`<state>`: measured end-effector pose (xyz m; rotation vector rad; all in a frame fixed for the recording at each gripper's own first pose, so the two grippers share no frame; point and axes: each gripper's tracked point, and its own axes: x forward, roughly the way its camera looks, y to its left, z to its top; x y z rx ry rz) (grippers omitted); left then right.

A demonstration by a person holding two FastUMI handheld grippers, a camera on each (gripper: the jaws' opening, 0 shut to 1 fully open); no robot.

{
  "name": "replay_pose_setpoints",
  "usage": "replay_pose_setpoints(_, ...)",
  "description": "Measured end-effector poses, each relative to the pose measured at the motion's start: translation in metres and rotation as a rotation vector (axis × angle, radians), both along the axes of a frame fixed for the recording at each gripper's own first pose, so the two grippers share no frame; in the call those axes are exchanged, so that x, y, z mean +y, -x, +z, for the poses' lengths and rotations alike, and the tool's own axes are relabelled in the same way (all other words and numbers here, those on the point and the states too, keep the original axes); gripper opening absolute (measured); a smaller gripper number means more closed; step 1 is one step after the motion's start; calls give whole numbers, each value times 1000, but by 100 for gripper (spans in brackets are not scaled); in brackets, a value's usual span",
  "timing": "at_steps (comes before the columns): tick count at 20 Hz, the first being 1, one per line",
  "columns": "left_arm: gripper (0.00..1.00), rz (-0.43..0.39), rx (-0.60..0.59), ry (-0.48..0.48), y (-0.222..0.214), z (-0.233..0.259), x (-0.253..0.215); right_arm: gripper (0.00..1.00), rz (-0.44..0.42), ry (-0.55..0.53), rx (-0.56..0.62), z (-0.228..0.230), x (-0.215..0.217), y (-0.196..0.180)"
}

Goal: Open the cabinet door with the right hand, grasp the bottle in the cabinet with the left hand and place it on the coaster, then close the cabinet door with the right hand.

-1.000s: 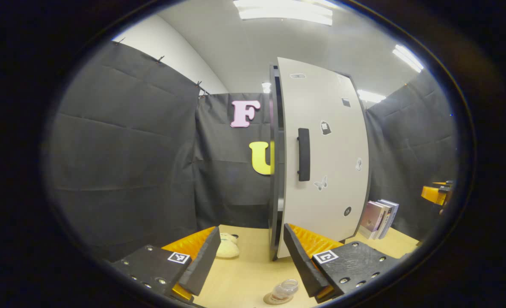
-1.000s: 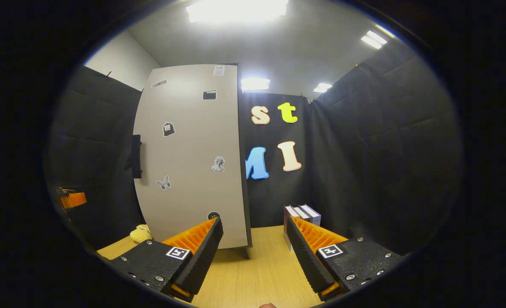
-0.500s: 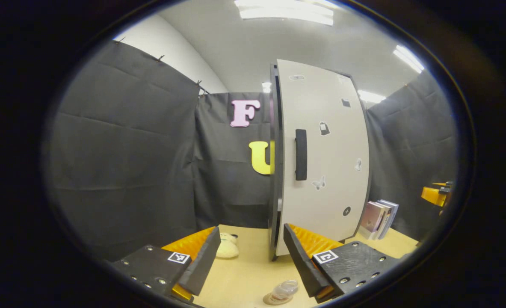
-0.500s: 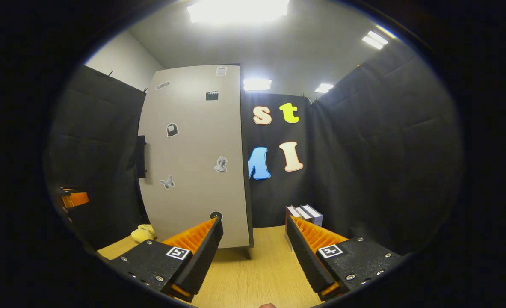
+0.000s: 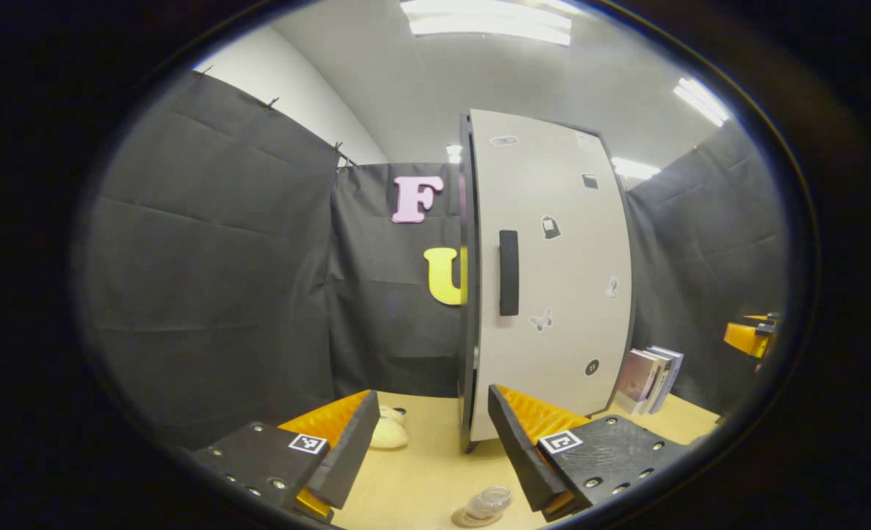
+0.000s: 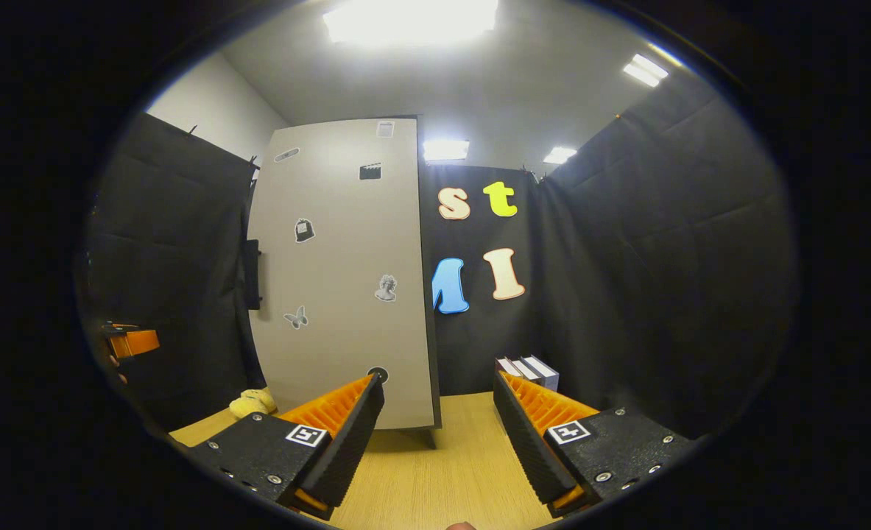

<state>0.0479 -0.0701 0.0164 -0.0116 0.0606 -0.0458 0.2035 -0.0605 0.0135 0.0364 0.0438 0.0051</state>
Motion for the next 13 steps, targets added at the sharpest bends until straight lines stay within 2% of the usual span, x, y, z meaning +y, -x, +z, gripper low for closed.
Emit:
replay_pose_setpoints(5,90,-7,-3,6,-1,0,-3,93,3,-3,3,-1,2,-2)
replay_pose_setpoints(8,87,-8,-1,9,-1,-1,-4,93,6,0,2,-1,4,-3)
replay_pose_setpoints(13,90,-5,-3,13,-3,-1,-2,93,8,1,-5,1,7,-5)
